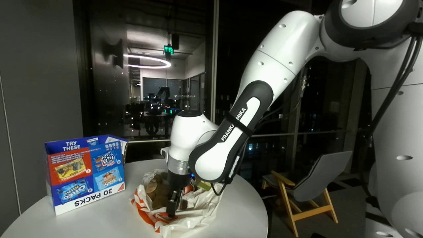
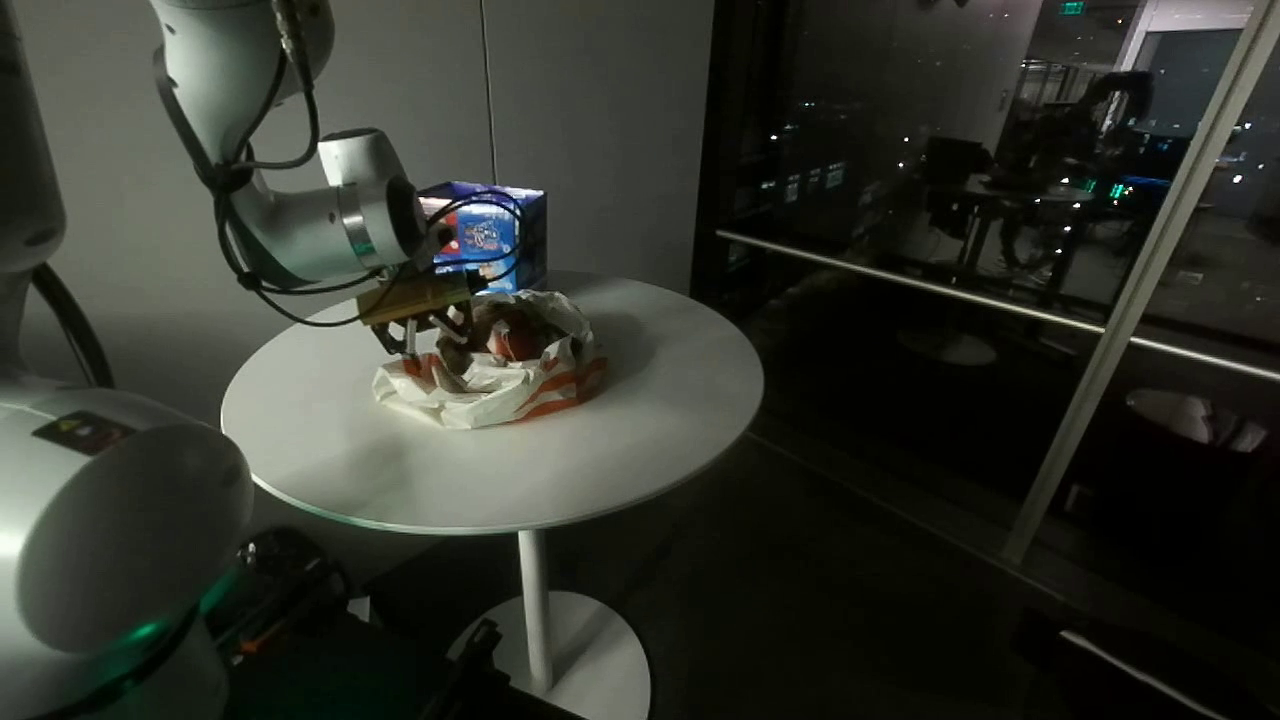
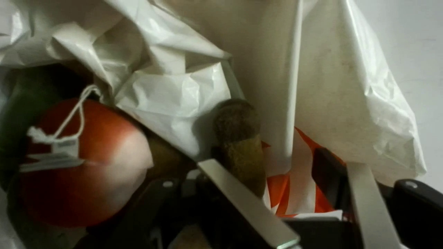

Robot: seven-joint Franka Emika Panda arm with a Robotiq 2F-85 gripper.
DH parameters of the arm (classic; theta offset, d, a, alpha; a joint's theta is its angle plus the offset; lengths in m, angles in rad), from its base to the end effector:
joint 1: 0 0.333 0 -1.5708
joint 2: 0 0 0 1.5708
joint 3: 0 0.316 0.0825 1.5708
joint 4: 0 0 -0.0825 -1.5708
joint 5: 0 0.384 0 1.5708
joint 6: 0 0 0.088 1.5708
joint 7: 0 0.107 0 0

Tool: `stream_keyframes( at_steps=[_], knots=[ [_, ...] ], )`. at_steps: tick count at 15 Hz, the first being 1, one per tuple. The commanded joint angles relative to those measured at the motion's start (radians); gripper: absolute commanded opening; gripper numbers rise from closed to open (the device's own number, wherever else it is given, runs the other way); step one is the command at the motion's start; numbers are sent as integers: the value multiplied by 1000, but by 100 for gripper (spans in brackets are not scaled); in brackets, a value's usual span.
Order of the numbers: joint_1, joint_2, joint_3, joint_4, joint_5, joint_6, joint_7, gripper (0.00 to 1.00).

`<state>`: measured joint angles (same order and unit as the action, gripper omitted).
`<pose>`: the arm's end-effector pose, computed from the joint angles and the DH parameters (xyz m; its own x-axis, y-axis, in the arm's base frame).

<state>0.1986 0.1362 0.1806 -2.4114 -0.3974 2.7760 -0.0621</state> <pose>0.4721 0.2070 0.2782 0.6764 0.7132 0.1840 0.6828 -0.7008 0.2066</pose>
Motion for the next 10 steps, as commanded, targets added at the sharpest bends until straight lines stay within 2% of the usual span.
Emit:
stream_keyframes(
  at_steps=[1,4,5,7,10],
  knots=[
    [3,-10,0,-18,19,31,-40,39],
    [6,-17,-4,-22,8,30,-29,14],
    [8,-23,-4,-23,3,25,-26,8],
    [4,-41,-3,-29,-22,31,0,6],
    [7,-82,-16,-40,-85,47,41,7]
  ],
)
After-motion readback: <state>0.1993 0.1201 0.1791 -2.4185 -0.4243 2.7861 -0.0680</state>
